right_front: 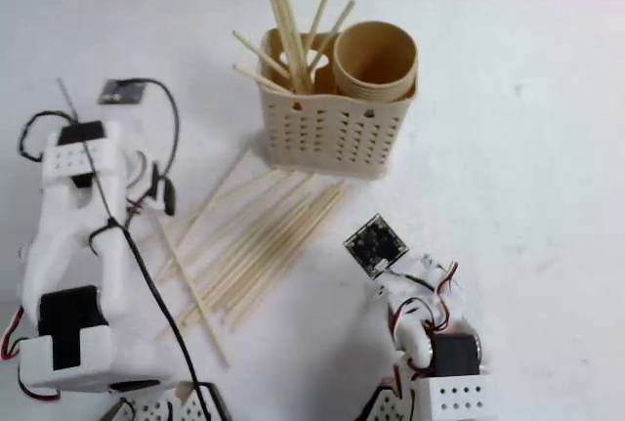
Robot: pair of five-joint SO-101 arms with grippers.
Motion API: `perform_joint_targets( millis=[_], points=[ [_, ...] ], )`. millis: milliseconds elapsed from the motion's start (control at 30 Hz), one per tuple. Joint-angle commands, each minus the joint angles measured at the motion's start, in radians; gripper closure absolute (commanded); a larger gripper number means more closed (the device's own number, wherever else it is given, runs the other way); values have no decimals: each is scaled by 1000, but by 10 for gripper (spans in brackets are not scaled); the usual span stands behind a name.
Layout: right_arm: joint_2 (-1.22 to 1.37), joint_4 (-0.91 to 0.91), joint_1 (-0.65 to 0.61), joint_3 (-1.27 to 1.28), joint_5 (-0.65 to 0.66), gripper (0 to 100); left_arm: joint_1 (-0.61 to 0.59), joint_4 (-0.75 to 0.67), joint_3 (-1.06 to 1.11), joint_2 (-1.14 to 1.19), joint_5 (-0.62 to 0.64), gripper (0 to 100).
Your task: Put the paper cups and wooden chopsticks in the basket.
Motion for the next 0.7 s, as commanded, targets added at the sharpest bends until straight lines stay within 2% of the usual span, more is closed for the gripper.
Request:
perform_joint_targets(
  millis=[0,100,333,500,667],
  points=[
    [-4,7,-5,9,11,980,70,-95,64,27,31,793],
    [-4,5,-5,9,11,980,82,-149,95,93,49,793],
    [-4,5,-5,9,12,980,90,-153,69,182,49,796],
    [-4,5,-5,9,12,980,99,-161,60,179,52,870],
    [-4,5,-5,9,14,980,134,-161,60,180,51,880]
  ],
)
